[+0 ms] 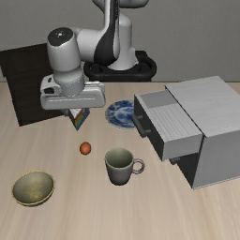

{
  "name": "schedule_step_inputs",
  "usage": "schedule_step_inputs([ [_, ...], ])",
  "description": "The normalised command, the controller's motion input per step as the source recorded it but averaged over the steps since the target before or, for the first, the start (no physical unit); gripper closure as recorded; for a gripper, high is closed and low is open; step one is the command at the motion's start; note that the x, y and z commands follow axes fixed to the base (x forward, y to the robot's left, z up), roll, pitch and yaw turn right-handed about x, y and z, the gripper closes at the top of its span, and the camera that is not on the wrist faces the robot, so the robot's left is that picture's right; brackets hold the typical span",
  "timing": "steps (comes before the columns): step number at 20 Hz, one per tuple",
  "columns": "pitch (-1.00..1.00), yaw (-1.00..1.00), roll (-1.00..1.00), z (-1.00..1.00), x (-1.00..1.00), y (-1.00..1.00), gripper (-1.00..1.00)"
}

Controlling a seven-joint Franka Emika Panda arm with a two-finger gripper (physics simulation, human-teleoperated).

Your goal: Pick up the cake and place it on the plate

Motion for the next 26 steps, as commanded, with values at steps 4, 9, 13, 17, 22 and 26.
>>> schedule_step_inputs([
  [4, 0.00, 0.00, 0.00, 0.00, 0.00, 1.00, 1.00],
  [9, 0.00, 0.00, 0.00, 0.00, -0.40, 0.60, 1.00],
  [13, 0.00, 0.00, 0.00, 0.00, -1.00, 0.00, 1.00],
  [17, 0.00, 0.00, 0.00, 0.00, -1.00, 0.00, 1.00],
  [22, 0.00, 0.00, 0.00, 0.00, 0.20, 0.80, 1.00],
  [26, 0.00, 0.00, 0.00, 0.00, 0.00, 0.00, -1.00],
])
